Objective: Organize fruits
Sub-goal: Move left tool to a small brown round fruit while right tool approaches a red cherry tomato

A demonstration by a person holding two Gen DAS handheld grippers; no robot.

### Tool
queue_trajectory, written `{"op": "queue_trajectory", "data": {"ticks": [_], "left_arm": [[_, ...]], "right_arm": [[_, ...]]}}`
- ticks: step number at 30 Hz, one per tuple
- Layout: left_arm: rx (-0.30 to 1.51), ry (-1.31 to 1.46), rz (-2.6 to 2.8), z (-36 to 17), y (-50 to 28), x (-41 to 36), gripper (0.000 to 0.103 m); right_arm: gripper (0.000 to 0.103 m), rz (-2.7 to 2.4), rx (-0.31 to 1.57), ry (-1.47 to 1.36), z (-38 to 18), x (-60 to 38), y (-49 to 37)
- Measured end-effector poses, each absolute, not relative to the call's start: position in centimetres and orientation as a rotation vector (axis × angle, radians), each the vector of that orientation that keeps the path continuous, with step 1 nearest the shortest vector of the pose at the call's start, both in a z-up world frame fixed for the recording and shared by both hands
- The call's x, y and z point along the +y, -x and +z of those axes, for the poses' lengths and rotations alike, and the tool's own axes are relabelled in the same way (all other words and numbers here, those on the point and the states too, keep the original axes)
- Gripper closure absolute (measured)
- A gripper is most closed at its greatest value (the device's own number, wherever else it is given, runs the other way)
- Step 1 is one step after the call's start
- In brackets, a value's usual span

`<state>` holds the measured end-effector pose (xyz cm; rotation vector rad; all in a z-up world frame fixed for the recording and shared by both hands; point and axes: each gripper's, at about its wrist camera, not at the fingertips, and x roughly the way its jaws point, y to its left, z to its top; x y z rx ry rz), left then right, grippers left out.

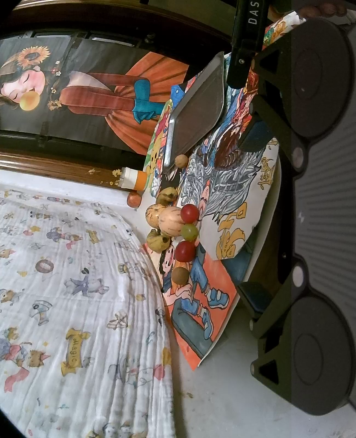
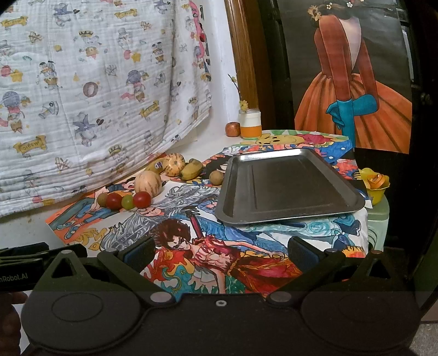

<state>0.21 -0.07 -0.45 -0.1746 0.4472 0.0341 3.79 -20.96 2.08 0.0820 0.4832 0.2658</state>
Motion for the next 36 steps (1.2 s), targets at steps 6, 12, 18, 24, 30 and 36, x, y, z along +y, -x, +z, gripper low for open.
{"op": "queue_trajectory", "data": {"ticks": [6,12,18,24,30,36], "left_arm": [[0.451,0.175,0.033,-0.8,-0.2,-0.1,0.0],[0.462,0.177,0.041,-1.0,-0.5,0.0,0.0],[0.459,0.16,0.061,-0.4,-1.6,1.0,0.0],[0.454,0.116,0.074,0.2,-3.2,2.7,0.0],[0.463,0.105,0.061,0.6,-5.4,4.8,0.0],[0.508,0.178,0.086,0.5,-8.1,8.2,0.0]], "right_arm": [[0.0,0.266,0.491,-0.081,1.8,-20.9,-3.9],[0.0,0.281,0.509,-0.077,1.3,-21.0,-4.5],[0.0,0.314,0.505,-0.011,2.0,-20.9,-5.4],[0.0,0.416,0.52,0.092,3.4,-20.2,-7.4],[0.0,0.536,0.535,0.226,4.9,-18.5,-10.1],[0.001,0.64,0.568,0.327,5.4,-15.6,-13.3]]}}
